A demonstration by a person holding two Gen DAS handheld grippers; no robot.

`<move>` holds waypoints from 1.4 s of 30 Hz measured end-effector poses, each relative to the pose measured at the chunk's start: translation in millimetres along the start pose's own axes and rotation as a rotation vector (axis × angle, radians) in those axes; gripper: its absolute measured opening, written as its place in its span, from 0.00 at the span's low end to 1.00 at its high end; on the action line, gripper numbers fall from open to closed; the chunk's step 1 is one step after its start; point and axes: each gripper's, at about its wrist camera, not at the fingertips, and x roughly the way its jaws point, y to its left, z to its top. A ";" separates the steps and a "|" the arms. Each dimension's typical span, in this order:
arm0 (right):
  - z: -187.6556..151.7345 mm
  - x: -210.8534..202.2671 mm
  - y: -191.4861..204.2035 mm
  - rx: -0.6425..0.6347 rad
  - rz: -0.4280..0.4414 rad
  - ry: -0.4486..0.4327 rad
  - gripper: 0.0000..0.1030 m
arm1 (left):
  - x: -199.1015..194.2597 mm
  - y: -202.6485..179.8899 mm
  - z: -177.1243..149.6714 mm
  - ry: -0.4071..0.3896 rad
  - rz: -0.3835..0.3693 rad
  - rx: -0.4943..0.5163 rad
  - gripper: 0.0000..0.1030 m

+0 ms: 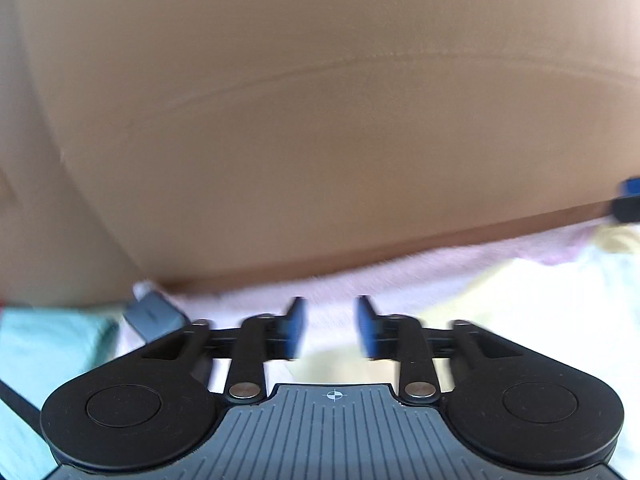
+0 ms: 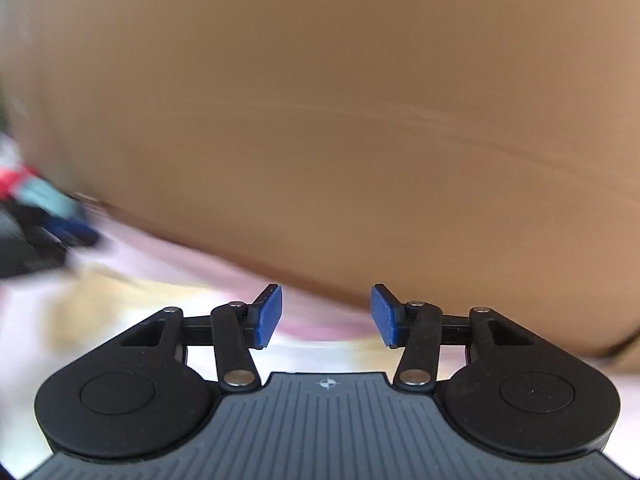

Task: Fold clothes

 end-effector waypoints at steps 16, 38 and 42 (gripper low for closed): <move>0.4 89.3 80.5 0.096 -0.001 0.219 0.52 | -78.8 19.4 -95.1 -0.036 -0.140 -0.173 0.84; -15.7 7.1 157.7 -0.333 0.257 0.025 0.58 | -113.0 40.6 -120.7 -0.021 -0.105 -0.211 0.84; -54.2 -2.3 207.9 -0.746 0.301 -0.016 0.54 | -126.4 34.1 -141.1 -0.019 -0.137 -0.190 0.84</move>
